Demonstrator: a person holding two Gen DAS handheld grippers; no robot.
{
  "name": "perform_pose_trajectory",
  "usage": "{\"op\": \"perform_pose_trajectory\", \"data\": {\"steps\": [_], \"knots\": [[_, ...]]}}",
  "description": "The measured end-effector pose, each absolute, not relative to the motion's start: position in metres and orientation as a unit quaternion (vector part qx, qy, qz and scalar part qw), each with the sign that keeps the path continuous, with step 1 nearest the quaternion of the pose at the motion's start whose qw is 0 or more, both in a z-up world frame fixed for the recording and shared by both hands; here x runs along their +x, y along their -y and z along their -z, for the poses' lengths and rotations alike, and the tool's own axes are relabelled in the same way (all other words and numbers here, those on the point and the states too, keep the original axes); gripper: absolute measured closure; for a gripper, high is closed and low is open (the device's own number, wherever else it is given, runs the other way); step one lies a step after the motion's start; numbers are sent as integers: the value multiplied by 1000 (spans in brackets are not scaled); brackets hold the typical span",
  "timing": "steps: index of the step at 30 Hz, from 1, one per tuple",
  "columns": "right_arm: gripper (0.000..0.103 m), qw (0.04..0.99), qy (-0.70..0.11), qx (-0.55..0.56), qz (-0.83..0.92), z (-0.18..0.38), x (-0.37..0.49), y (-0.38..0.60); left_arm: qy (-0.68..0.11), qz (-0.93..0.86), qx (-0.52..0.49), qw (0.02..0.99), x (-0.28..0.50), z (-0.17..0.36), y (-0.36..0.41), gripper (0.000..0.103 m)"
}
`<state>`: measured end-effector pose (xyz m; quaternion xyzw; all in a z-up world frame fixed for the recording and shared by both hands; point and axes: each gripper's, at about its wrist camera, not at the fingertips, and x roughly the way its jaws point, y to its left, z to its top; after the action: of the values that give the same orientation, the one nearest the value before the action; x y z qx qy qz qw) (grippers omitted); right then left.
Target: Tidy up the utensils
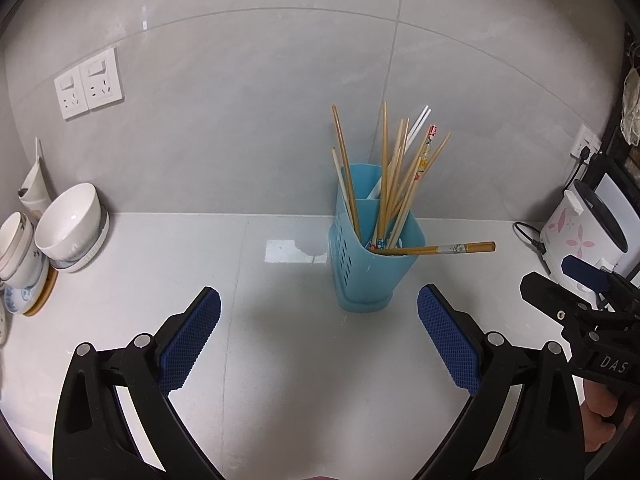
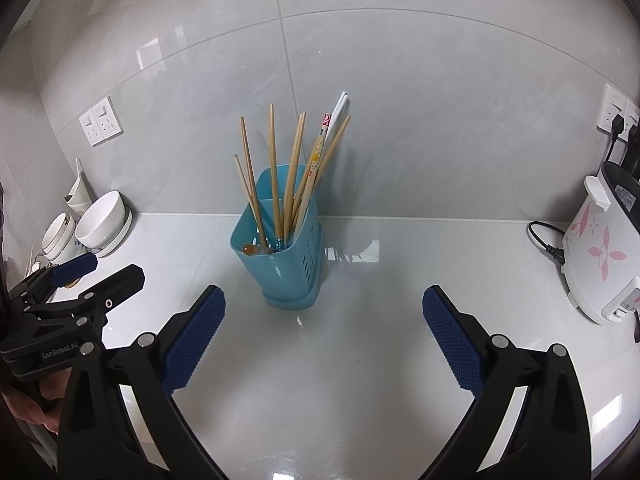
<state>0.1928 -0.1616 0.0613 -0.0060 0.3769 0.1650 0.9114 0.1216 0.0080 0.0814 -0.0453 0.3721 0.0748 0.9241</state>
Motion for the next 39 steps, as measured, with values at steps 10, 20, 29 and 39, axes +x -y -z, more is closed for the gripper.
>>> {"op": "perform_pose_trajectory", "data": {"steps": [10, 20, 29, 39], "knots": [[8, 912, -377, -7, -163, -61, 192, 160, -376, -73, -40, 923, 125, -78, -9, 6], [8, 912, -376, -7, -163, -61, 193, 158, -376, -73, -34, 923, 127, -77, -7, 6], [8, 912, -375, -7, -165, -62, 193, 158, -376, -72, -35, 923, 128, -78, -6, 6], [8, 912, -377, -7, -164, -62, 195, 157, -377, -70, -27, 923, 131, -76, -2, 6]]}}
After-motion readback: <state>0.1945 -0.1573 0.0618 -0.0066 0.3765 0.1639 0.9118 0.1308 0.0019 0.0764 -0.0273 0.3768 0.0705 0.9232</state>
